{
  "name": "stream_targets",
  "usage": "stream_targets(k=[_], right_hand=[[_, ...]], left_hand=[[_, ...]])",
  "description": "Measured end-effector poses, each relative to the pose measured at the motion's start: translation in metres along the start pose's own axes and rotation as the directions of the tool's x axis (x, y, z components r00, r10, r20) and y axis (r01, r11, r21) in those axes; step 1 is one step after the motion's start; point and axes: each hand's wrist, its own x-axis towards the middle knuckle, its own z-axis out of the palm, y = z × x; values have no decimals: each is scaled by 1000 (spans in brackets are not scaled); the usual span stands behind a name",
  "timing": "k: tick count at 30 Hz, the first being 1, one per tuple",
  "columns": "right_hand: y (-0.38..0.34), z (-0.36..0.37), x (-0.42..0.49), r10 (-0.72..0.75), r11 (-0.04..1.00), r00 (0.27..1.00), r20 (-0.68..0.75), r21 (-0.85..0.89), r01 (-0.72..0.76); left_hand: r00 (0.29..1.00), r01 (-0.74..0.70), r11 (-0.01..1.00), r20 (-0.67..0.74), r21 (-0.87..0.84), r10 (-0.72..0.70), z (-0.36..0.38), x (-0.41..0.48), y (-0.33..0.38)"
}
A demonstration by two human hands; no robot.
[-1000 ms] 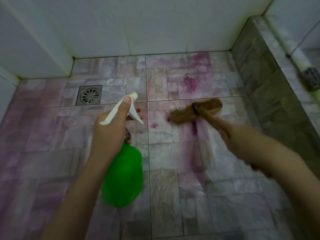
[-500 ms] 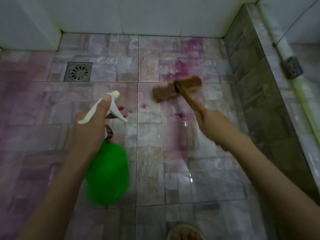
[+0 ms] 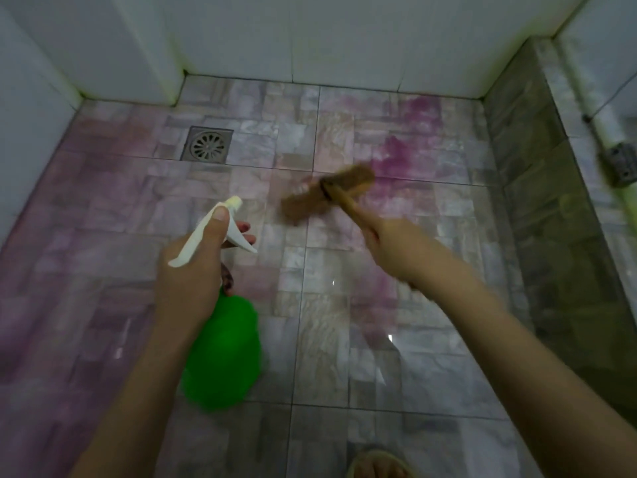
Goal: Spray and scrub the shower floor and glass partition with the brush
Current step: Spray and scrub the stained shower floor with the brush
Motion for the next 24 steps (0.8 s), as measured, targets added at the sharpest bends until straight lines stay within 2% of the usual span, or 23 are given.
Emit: stream_targets(k=[3,5,6,9,11,14,16,20,22,24], right_hand=[[-22,3,-80,54,998,987,149,8,-56],[-37,13,-57,-31,998,996,87,48,27],[-41,21,-30,-58,998,998,22,10,58],[-47,22,60,-77,997,995,-68,15,78],[-39,9,58,-66,997,997,-33,-38,65],[-30,-6,-16,-14,1000,991,135,-7,15],[-38,-7,-12,-9,1000,993,114,-23,12],[-49,-5,81,-77,997,993,-86,-5,77],[-38,-17,76,-50,998,998,-37,-36,48],[-30,-24,28,53,998,996,66,-43,-50]], left_hand=[[999,1,1000,-36,-29,-2,-12,6,1],[998,-6,999,-62,-37,3,-16,9,0],[998,-6,1000,-66,-30,4,-17,10,-1],[998,-7,1000,-65,-2,6,-20,9,0],[997,-6,1000,-72,2,6,-22,11,4],[998,2,1000,-55,-2,-2,-27,19,9],[998,15,999,-57,-33,-16,-27,27,11],[999,31,999,39,33,-32,-27,42,16],[996,2,999,93,52,-7,-29,48,23],[985,-45,996,167,71,32,-32,54,33]])
